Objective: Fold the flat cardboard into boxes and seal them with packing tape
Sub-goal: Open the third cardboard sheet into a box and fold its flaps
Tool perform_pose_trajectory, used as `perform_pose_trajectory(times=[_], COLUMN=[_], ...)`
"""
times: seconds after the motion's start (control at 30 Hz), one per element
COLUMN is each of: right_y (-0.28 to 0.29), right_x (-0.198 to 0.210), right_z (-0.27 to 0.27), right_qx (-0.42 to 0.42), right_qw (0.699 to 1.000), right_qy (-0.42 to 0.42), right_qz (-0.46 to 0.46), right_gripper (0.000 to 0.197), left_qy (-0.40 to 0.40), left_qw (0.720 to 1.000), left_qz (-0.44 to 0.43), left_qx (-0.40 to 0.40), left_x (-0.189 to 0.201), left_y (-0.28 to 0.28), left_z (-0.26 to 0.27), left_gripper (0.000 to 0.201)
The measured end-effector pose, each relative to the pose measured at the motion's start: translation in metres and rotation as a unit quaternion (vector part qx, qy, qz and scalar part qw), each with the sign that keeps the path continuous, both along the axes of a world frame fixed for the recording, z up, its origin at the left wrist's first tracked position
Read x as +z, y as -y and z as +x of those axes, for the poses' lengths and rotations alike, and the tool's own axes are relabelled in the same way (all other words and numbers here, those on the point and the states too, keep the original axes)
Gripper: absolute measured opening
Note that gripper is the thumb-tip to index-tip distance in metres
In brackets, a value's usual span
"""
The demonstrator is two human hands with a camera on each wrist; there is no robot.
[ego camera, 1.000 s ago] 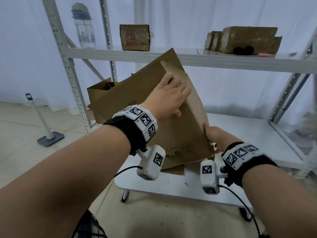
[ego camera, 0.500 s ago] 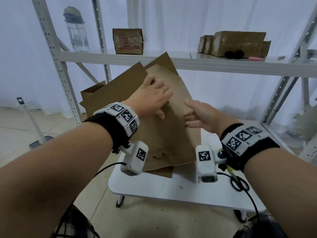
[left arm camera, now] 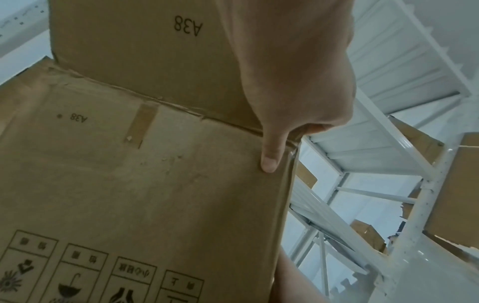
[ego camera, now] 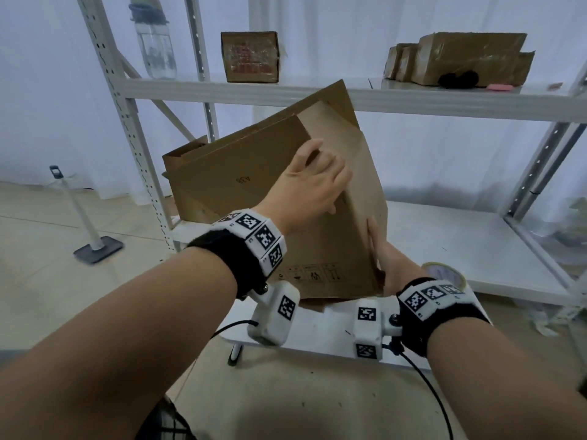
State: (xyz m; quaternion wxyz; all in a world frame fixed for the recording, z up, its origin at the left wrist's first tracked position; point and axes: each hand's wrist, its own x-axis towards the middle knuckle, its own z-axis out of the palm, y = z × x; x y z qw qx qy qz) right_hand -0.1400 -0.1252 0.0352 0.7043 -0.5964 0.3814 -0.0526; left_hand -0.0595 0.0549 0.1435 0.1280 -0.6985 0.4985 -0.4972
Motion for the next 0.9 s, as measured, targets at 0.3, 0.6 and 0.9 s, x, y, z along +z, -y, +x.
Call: perform_pose_trajectory(times=[0.3,0.6,0.9], right_y=[-0.014,-0.006,-0.010], right_x=[0.051,0.105,0.093], right_z=[-0.021,-0.020,-0.007], right_qx=[0.049,0.179,0.104], right_qw=[0.984,0.907,0.941], right_qy=[-0.001,0.179,0.127], right_qz=[-0.173,-0.337,-0.296], right_gripper=[0.044,0.019,0.054], left_qy=[0.005,-0.040,-0.343], left_qw=[0.994,0.951,0.896], left_qz=[0.078,-0.002,-0.277], left_qx=[-0.072,-0.308,-0.062], left_x=[-0.008,-0.008,0.002], left_y=[0.030,0.024,-0.020], left_z=[-0.021,0.006,0.044], left_gripper=[0.033,0.019,0.053])
